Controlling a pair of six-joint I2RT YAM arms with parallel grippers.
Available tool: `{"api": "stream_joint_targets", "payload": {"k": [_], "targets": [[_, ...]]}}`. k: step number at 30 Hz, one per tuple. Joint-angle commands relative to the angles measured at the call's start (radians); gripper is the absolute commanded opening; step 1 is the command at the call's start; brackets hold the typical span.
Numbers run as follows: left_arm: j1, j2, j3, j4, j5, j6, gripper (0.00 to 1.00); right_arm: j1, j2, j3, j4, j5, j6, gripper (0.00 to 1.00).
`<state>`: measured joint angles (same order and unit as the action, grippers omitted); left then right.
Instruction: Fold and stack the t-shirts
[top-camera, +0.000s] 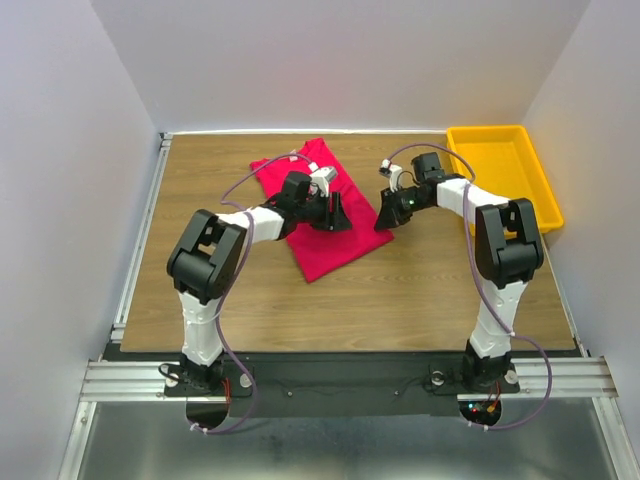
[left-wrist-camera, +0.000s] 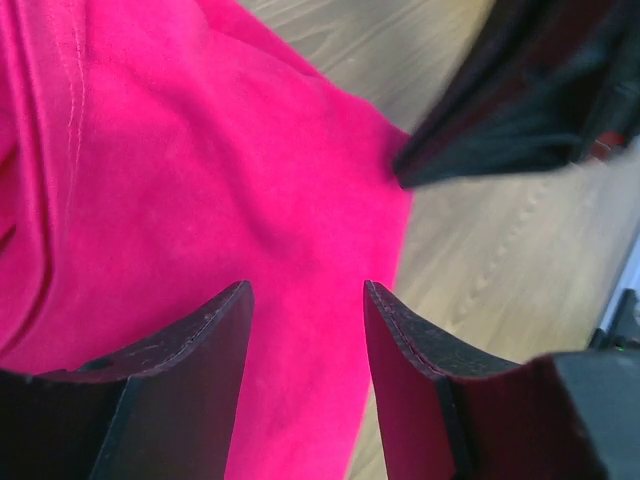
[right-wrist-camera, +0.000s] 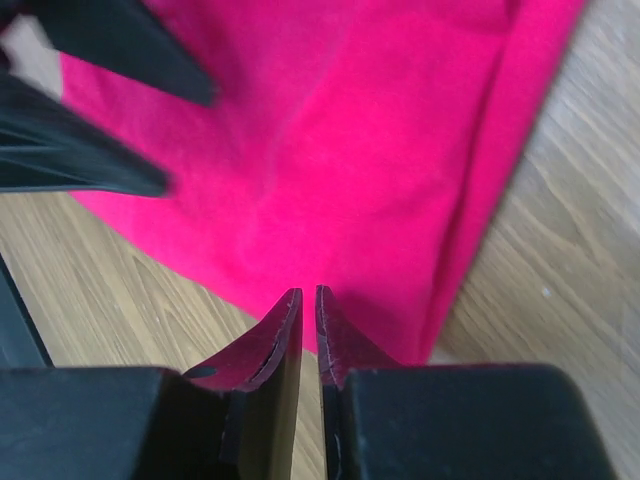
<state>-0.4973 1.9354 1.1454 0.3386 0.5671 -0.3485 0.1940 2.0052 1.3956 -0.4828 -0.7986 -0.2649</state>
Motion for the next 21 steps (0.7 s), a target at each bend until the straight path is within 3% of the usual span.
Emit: {"api": "stream_joint_targets", "payload": {"k": [1,8,21], "targets": [[-0.010,0.049,0.111,-0.053,-0.087,0.019,0.58,0.010,-0.011,0.011,0.033,-0.048,0.024,0.15],[0.020,0.109,0.192,-0.098,-0.252,-0.010,0.57,0.010,0.020,-0.003,0.033,0.013,0.046,0.12],[0.082,0.217,0.349,-0.138,-0.242,-0.044,0.57,0.010,0.000,-0.089,0.032,0.098,0.027,0.11]]}}
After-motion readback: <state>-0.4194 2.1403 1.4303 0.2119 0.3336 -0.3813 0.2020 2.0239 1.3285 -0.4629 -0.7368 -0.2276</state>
